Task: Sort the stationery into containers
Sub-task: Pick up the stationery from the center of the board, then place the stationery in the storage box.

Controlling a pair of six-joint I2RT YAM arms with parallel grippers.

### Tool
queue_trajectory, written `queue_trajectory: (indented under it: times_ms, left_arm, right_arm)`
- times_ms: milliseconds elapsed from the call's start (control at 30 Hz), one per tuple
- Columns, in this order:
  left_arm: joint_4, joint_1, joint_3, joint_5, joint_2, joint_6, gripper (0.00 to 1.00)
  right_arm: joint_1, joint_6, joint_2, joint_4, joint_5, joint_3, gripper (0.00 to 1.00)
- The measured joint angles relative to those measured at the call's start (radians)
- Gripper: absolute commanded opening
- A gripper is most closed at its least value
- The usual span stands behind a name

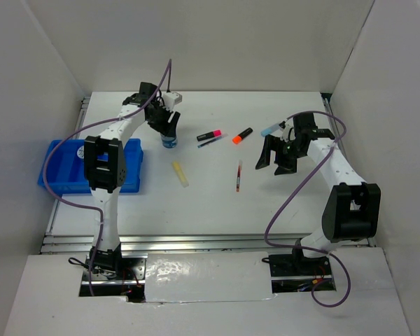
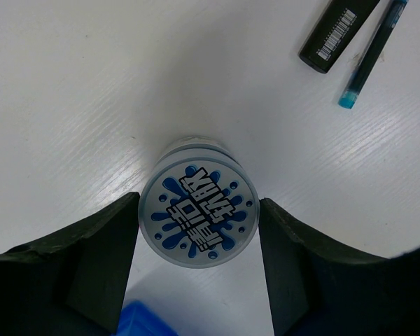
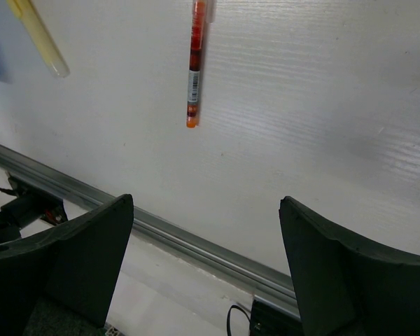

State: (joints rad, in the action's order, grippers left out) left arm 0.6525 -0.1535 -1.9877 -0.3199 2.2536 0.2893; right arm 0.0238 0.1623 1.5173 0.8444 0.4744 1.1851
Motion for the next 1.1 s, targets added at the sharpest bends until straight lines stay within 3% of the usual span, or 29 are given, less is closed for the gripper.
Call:
queue_trajectory:
  times_ms: [133,467,700,833,1100]
  left_arm:
    - [0.002,0.0,0.0,0.0,0.0,0.001,0.3]
    - [0.086,0.001,-0.034,-0.024,-0.004,-0.008,0.13]
    - [0.153,0.036,-0.04,-0.1,-0.127,-0.056,0.02]
    - [0.187,0.125,-0.04,-0.175,-0.251,-0.08,0.0]
    - [0.301,0.463,-0.002,-0.229,-0.476,-0.033,0.0]
  right_arm:
    - [0.0,0.0,0.0,0.0,0.0,0.0,0.9]
    - [0.0,0.0,0.0,-0.002,0.006,0.0,0.9]
    - [0.0,0.0,0.0,-0.003,0.01,0.0,0.9]
    - [0.0,0.0,0.0,-0.004,0.012,-0.002,0.89]
    - [0.002,-0.003,0.0,-0.013,0.015,-0.015,0.89]
